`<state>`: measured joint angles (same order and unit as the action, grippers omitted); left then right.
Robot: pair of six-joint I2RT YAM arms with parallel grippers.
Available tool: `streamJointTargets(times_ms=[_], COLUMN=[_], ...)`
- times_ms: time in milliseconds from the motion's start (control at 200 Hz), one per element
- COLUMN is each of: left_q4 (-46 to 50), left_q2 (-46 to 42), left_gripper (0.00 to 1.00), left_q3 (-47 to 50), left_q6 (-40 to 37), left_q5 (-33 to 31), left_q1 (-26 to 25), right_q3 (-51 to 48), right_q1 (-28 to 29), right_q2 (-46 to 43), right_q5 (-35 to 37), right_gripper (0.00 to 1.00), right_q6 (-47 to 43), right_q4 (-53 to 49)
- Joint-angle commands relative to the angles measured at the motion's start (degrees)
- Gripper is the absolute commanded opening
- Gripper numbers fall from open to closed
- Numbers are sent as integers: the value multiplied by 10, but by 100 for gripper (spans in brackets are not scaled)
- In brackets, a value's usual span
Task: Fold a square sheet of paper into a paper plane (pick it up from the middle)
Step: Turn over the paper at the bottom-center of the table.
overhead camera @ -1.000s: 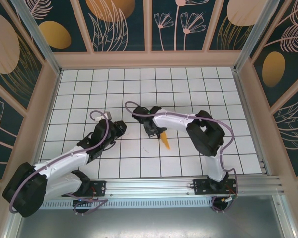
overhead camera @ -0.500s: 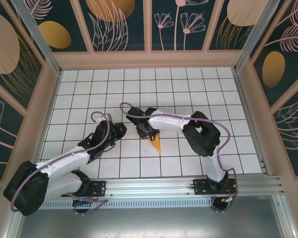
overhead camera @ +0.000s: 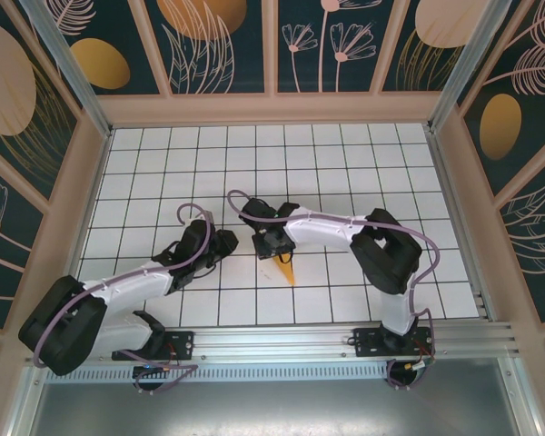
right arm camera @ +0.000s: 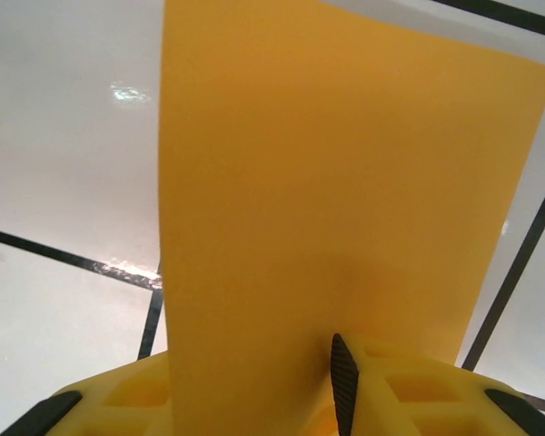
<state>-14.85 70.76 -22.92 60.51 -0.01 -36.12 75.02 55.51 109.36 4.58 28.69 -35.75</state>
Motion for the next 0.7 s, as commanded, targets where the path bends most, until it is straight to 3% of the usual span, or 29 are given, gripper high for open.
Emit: streamJointTargets(times_ms=[0, 425, 696], left_q4=[-26, -37, -39], left_q2=[7, 26, 22], left_gripper=[22, 21, 20], left_q3=[-14, -18, -10], left_q6=[5, 13, 19], left_q5=[14, 22, 17], left_q1=[-1, -1, -2], right_q3=[-16, -44, -45], right_q1=[-1, 15, 49], right_q2=[-26, -53, -45], right_q5=[-4, -20, 47], right_gripper=[40, 46, 47], right_q6=[-8, -31, -44], right_q4=[12, 48, 33])
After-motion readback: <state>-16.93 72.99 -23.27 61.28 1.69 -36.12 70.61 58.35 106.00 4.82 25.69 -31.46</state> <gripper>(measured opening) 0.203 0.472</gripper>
